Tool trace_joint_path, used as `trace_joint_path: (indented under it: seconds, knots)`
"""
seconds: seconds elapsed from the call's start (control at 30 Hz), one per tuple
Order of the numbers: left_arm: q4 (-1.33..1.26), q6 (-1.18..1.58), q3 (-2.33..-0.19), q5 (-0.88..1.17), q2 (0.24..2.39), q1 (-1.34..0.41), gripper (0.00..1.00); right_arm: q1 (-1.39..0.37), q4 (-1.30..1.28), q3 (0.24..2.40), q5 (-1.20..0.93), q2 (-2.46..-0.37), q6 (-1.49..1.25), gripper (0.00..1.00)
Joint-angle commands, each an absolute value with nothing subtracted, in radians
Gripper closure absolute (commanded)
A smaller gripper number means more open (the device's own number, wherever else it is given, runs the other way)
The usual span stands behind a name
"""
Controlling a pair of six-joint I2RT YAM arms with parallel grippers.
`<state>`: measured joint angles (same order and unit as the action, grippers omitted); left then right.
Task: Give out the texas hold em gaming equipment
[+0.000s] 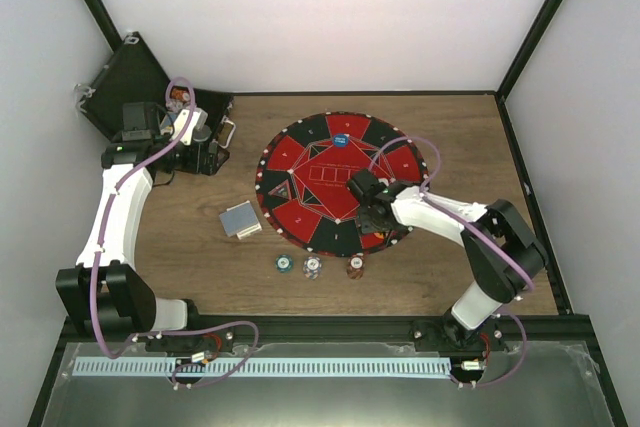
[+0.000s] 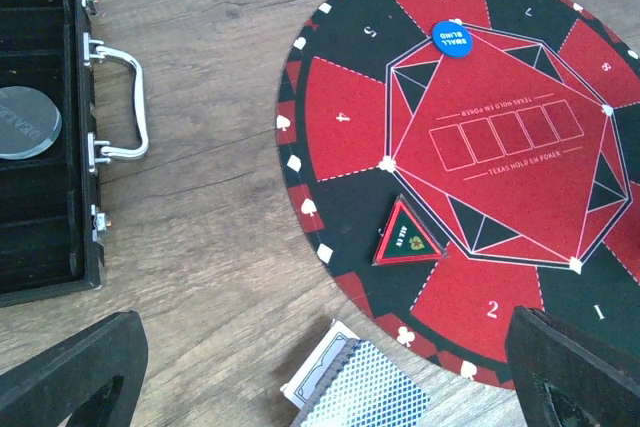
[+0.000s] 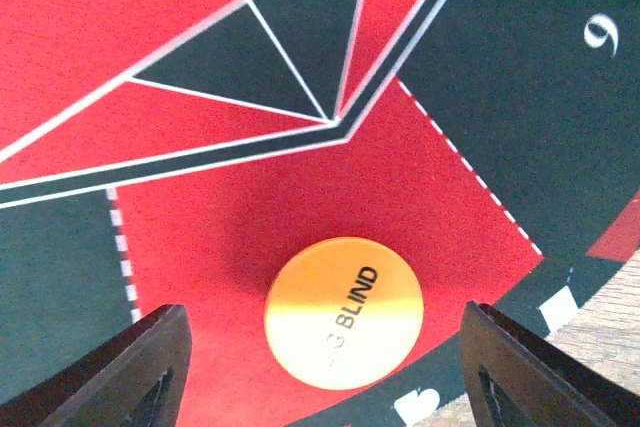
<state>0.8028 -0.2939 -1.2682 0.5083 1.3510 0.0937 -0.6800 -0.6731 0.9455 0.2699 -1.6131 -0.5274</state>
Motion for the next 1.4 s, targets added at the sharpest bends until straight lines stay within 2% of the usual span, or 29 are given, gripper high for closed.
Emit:
trace_joint_path:
  seconds: [0.0, 0.27, 0.57, 1.37]
  knots:
    - [0.816, -0.313, -1.295, 0.505, 1.341, 0.100, 0.00, -0.736, -0.755, 1.053, 0.299, -1.555, -0.522, 0.24]
    - [0.813, -0.302, -1.307, 0.481, 1.349, 0.100, 0.00, -0.954, -0.823, 1.265, 0.245, -1.567, -0.531, 0.20]
    - [0.823, -0.292, -1.331, 0.421, 1.363, 0.109, 0.00, -1.152, -0.794, 1.452, 0.090, -1.763, -0.438, 0.20]
    - [0.844, -0.298, -1.339, 0.439, 1.359, 0.124, 0.00, -1.169, -0.719, 1.452, -0.008, -1.960, -0.333, 0.26]
